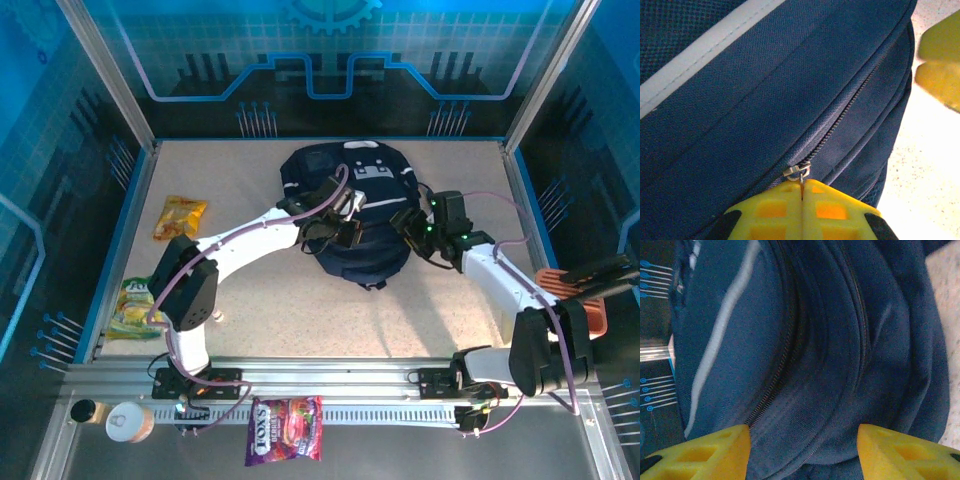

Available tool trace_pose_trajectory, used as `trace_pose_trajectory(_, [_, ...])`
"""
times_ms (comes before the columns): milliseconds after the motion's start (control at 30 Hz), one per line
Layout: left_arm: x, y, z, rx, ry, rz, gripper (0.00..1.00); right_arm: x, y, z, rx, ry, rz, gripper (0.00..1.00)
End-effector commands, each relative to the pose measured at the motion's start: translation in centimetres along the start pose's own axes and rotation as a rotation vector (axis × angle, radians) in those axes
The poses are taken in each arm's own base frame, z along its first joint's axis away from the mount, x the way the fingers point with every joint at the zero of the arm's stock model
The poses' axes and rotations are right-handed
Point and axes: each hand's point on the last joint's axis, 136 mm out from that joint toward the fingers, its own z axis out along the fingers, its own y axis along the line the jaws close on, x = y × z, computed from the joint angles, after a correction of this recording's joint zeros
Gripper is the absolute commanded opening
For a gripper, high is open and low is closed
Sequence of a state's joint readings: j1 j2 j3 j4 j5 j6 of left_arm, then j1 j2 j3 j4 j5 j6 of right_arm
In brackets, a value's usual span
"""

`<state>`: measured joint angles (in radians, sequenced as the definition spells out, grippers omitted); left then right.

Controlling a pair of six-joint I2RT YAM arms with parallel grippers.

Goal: Pack the student bag
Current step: Unzip the student bag at the center of the table.

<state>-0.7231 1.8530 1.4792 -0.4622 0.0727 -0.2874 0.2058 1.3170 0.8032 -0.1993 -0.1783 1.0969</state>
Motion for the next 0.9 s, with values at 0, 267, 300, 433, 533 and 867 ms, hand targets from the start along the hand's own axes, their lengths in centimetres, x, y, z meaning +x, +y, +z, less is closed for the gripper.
trace_pose_trajectory(0, [-0.2, -1.6, 0.0, 0.054, 0.017, 0.025, 0.0, 1.0, 2.7, 1.1, -0.101, 0.055, 0.016, 0.58])
trace_pose_trajectory(267, [0.4, -1.1, 0.1, 0.035, 0.041, 0.029, 0.0, 1.1, 4.4, 1.5, -0.133, 0.064, -0.026, 0.56])
trace_pose_trajectory(300, [0.5, -1.1, 0.2, 0.035, 0.042, 0.031, 0.0, 1.0, 4.4, 1.3, -0.135, 0.053, -0.026, 0.56])
trace_pose_trajectory(433, [0.4, -1.1, 0.3, 0.032, 0.044, 0.03, 0.0, 0.8, 4.6, 0.3, -0.133, 0.027, -0.053, 0.57])
trace_pose_trajectory(533, [0.4, -1.0, 0.4, 0.027, 0.045, 0.032, 0.0, 0.3, 4.2, -0.7, -0.108, -0.012, -0.07, 0.6])
trace_pose_trajectory(867, [0.4, -1.0, 0.4, 0.026, 0.049, 0.033, 0.0, 1.0, 5.6, 0.1, -0.133, 0.055, -0.054, 0.61])
